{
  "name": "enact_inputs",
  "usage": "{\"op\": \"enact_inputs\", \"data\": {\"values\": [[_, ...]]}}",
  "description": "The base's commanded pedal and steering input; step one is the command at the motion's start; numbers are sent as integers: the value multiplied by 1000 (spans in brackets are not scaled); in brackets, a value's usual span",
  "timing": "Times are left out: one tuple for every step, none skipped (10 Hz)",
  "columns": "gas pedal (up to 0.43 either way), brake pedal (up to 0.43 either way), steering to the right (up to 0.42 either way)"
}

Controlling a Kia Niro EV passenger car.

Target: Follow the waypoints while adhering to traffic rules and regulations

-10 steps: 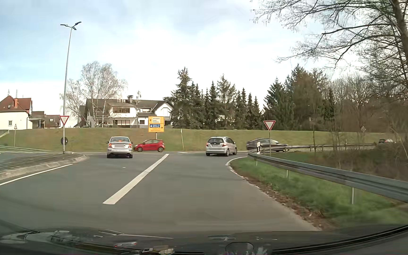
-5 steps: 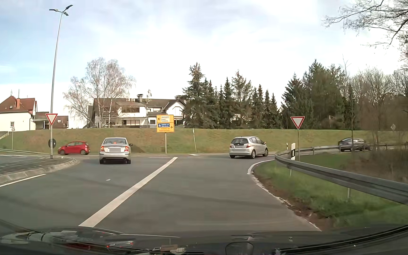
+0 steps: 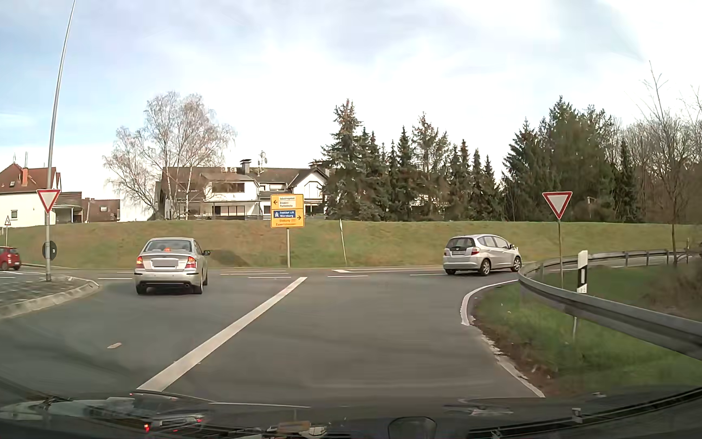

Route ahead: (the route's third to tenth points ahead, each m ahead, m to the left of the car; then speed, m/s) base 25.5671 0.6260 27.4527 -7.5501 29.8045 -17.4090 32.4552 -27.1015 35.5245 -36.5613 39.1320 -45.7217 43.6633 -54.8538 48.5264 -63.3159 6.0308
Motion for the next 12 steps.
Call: {"op": "enact_inputs", "data": {"values": [[0,244,-1],[0,244,1],[0,244,2],[0,244,3],[0,244,3],[0,238,5],[0,238,9],[0,232,13],[0,232,17],[0,232,25],[0,232,36],[0,232,45]]}}
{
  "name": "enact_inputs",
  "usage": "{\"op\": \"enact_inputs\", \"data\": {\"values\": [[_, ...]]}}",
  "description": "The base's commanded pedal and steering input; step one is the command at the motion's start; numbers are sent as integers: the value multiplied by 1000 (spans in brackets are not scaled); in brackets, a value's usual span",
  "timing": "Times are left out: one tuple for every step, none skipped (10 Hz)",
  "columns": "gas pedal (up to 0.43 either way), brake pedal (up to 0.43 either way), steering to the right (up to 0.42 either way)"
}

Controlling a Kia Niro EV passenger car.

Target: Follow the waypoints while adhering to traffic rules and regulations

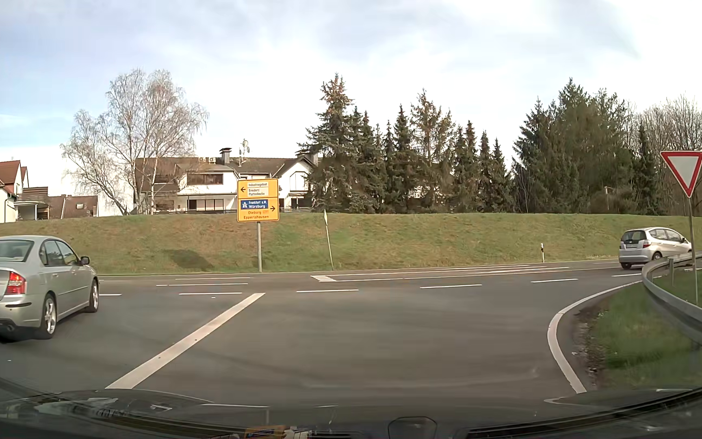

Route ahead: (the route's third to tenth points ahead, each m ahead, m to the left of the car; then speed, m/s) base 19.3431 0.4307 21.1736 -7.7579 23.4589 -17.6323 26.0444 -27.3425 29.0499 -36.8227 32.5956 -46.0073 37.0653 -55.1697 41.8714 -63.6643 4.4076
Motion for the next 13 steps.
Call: {"op": "enact_inputs", "data": {"values": [[0,226,56],[0,226,68],[0,220,80],[0,220,90],[0,213,101],[0,213,114],[0,207,129],[0,195,145],[0,183,155],[0,165,167],[0,159,177],[0,140,188],[0,104,201]]}}
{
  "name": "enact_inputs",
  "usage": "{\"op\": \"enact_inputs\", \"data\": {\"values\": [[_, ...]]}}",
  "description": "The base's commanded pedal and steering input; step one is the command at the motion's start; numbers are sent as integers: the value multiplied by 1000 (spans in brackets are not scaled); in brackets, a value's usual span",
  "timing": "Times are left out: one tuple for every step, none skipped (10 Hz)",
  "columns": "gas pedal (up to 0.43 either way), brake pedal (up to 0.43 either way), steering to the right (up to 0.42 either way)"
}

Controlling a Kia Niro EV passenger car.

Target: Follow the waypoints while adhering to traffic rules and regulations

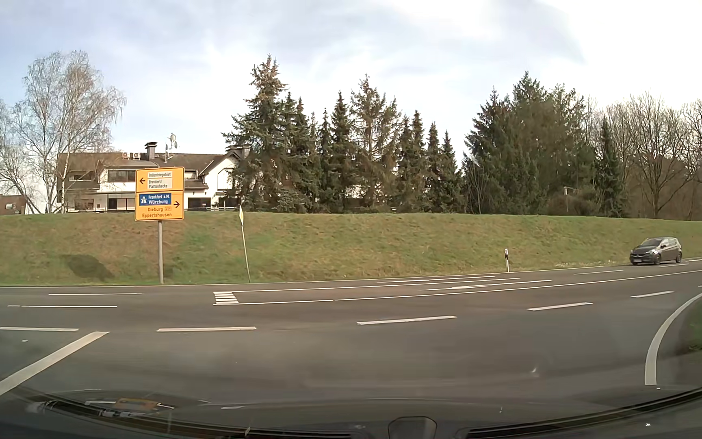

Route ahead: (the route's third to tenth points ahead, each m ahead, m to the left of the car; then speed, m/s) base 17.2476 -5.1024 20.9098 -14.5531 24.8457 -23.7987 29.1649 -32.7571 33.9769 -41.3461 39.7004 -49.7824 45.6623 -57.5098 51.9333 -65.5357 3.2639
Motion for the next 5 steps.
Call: {"op": "enact_inputs", "data": {"values": [[0,37,212],[0,0,217],[0,0,223],[0,0,232],[0,0,242]]}}
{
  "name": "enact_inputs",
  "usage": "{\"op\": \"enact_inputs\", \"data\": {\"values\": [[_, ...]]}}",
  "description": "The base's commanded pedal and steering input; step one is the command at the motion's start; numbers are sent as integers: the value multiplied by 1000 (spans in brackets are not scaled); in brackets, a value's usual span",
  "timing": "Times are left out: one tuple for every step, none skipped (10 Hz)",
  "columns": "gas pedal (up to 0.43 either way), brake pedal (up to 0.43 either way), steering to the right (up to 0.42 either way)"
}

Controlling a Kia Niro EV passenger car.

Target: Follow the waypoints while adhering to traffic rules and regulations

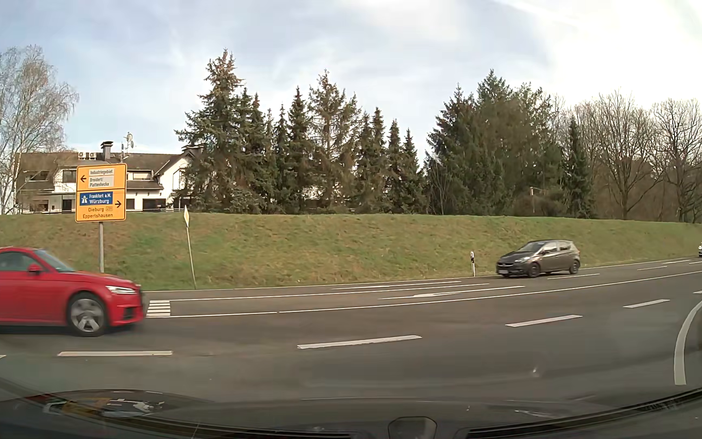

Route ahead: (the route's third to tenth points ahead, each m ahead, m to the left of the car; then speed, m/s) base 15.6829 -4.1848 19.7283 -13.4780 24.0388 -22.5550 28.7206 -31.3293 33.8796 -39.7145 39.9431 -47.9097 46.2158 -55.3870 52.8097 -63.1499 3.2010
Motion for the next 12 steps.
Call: {"op": "enact_inputs", "data": {"values": [[157,0,255],[150,0,266],[0,0,272],[0,0,273],[0,116,274],[0,183,276],[0,226,277],[0,262,284],[0,287,293],[0,311,306],[0,323,319],[0,323,326]]}}
